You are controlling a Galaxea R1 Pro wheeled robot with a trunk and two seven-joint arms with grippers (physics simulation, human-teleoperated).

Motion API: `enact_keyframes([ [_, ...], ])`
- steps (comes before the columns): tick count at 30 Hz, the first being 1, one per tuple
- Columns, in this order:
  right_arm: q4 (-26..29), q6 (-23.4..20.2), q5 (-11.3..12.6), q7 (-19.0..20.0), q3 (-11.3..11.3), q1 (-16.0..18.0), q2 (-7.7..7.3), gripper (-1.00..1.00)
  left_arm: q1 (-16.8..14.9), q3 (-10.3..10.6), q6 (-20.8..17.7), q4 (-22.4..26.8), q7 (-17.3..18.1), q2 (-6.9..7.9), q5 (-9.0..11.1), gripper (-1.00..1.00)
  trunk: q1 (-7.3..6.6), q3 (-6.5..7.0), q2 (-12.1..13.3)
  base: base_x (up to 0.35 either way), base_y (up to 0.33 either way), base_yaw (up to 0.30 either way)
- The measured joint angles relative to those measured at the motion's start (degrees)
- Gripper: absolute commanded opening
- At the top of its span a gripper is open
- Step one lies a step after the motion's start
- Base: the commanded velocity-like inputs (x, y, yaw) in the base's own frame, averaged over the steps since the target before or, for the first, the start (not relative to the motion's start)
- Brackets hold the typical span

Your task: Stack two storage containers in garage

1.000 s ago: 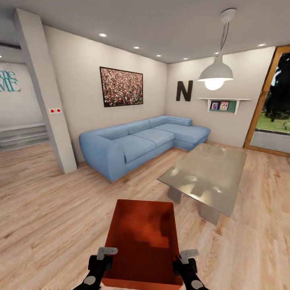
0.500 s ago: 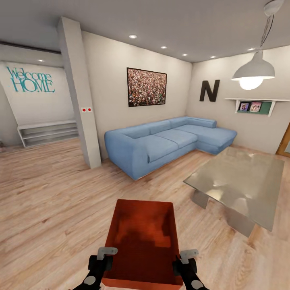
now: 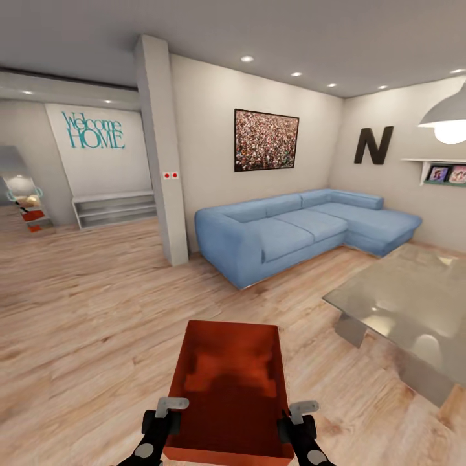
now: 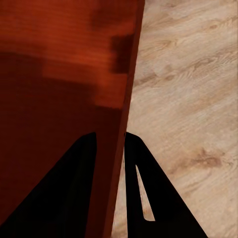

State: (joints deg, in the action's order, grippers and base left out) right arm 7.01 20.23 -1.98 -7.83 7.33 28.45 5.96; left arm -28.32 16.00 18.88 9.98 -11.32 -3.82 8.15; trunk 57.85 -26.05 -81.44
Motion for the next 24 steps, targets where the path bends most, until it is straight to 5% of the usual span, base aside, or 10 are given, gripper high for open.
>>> enact_keyframes([
  [17,0.01,-0.01,-0.05,0.00,-0.03,0.00,0.00,-1.00,0.00,-0.01,0.00,-0.01,0.01,0.00,0.02,-1.00,-0.03,0.00,-0.01,0.292,0.000,0.267],
  [24,0.00,0.00,-0.01,0.00,-0.01,0.00,0.00,-1.00,0.00,-0.02,0.00,0.00,0.00,-0.01,0.01,-1.00,0.00,0.00,0.00,0.083,0.000,0.267],
])
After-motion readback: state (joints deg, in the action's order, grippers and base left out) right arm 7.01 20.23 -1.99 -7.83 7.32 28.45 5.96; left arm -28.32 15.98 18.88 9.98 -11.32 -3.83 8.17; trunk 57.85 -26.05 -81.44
